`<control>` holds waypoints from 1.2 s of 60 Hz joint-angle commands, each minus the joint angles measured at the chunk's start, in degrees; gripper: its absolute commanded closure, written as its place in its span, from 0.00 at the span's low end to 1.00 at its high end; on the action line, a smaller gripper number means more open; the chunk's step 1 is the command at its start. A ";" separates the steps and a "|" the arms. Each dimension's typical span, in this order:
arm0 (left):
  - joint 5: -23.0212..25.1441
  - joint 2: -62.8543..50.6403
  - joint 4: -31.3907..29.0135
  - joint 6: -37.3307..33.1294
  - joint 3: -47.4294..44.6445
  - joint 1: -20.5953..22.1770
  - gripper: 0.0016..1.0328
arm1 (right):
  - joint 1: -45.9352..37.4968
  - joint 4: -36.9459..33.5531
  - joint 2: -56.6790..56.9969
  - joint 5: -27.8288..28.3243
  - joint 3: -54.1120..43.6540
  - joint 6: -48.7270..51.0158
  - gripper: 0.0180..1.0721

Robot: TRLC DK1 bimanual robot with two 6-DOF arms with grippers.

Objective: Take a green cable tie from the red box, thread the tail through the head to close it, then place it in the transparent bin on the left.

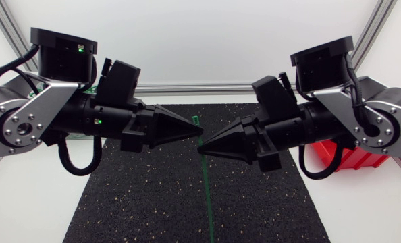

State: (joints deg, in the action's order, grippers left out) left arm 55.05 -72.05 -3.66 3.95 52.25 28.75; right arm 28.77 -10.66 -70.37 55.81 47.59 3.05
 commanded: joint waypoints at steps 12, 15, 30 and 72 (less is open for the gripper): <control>0.15 -0.63 -0.56 -1.04 2.16 -0.63 0.96 | 0.84 -2.18 0.67 0.17 -0.31 0.38 0.95; 0.15 -0.63 -0.56 -1.04 2.24 -0.72 0.88 | 0.84 -2.44 0.76 0.17 -0.31 0.29 0.94; 0.24 0.42 -0.12 -1.22 1.63 0.16 0.56 | 0.49 -2.79 1.20 0.35 -0.57 -0.15 0.94; 2.43 -0.55 12.10 4.32 -0.66 -0.10 0.43 | -4.34 3.45 2.96 2.72 -1.19 -8.15 0.95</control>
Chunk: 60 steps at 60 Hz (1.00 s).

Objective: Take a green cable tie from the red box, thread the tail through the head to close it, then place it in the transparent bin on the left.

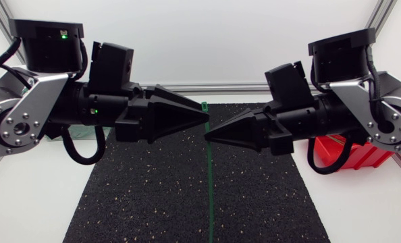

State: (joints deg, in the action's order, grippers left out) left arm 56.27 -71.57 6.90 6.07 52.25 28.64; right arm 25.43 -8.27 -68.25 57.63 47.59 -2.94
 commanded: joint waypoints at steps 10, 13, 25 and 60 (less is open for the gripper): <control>1.91 -2.96 4.35 3.95 -0.57 0.71 0.43 | -2.40 3.88 0.84 2.49 -1.36 -4.97 0.94; 1.91 -3.40 5.50 4.48 -0.75 0.89 0.43 | -2.67 4.14 0.84 3.02 -1.28 -5.23 0.94; 1.91 -4.89 7.52 5.98 -0.04 1.24 0.44 | -2.84 5.46 0.66 3.63 -1.54 -6.11 0.94; 1.91 -5.77 12.09 9.40 -0.57 0.89 0.64 | -3.19 5.72 0.48 3.81 -1.89 -6.20 0.94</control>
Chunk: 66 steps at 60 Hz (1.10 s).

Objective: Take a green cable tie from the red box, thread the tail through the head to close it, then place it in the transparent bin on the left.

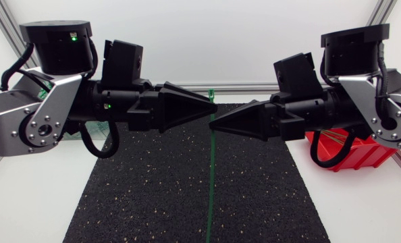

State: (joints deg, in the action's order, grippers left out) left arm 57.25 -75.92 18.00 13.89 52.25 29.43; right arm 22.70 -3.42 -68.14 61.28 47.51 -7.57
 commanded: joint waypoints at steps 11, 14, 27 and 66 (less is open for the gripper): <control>0.93 -1.69 1.34 1.93 -0.66 0.01 0.68 | -0.64 0.96 0.55 0.16 -1.89 -1.66 0.94; 0.93 -1.69 1.69 2.11 -0.66 0.01 0.68 | -0.64 0.87 0.55 0.16 -1.89 -1.66 0.94; 0.93 -1.69 2.30 2.55 -0.83 0.01 0.75 | -0.64 0.96 0.64 0.16 -1.98 -1.66 0.94; 0.93 -2.21 2.39 2.90 -0.92 0.10 0.86 | -1.17 1.22 1.43 0.16 -2.33 -1.74 0.94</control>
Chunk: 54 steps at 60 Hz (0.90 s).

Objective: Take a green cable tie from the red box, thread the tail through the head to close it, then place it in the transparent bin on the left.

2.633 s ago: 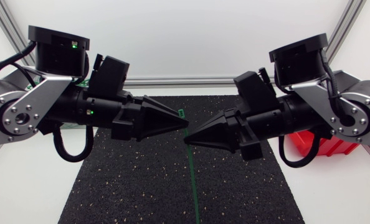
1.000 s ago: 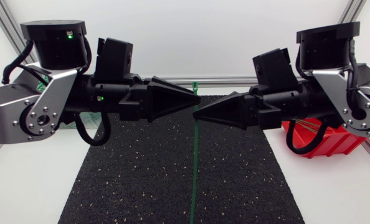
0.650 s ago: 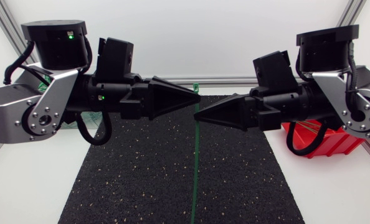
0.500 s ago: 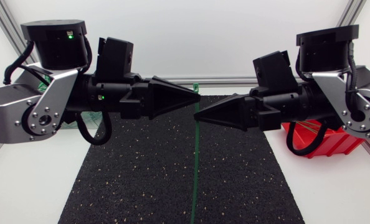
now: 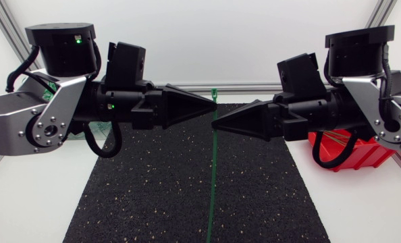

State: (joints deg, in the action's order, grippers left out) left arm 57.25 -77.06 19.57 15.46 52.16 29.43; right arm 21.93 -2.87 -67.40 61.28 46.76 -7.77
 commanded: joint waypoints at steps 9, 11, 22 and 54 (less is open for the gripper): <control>0.93 -1.08 0.82 1.76 -0.66 0.28 0.86 | 0.04 0.68 0.60 0.16 -1.59 -1.55 0.94; 0.84 -0.99 0.91 1.76 -0.75 0.28 0.86 | 0.04 0.68 0.60 0.16 -1.59 -1.55 0.94; 0.93 -0.73 1.52 2.38 -0.92 0.28 0.89 | 0.30 0.68 0.42 -0.02 -1.67 -1.55 0.94; 0.84 -0.99 1.61 2.64 -0.75 0.36 0.89 | 0.92 0.76 -0.02 -0.10 -1.67 -1.55 0.94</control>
State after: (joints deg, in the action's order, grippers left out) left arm 57.25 -77.10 20.05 16.58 52.12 29.43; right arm 22.20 -2.74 -67.40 61.25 46.26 -7.77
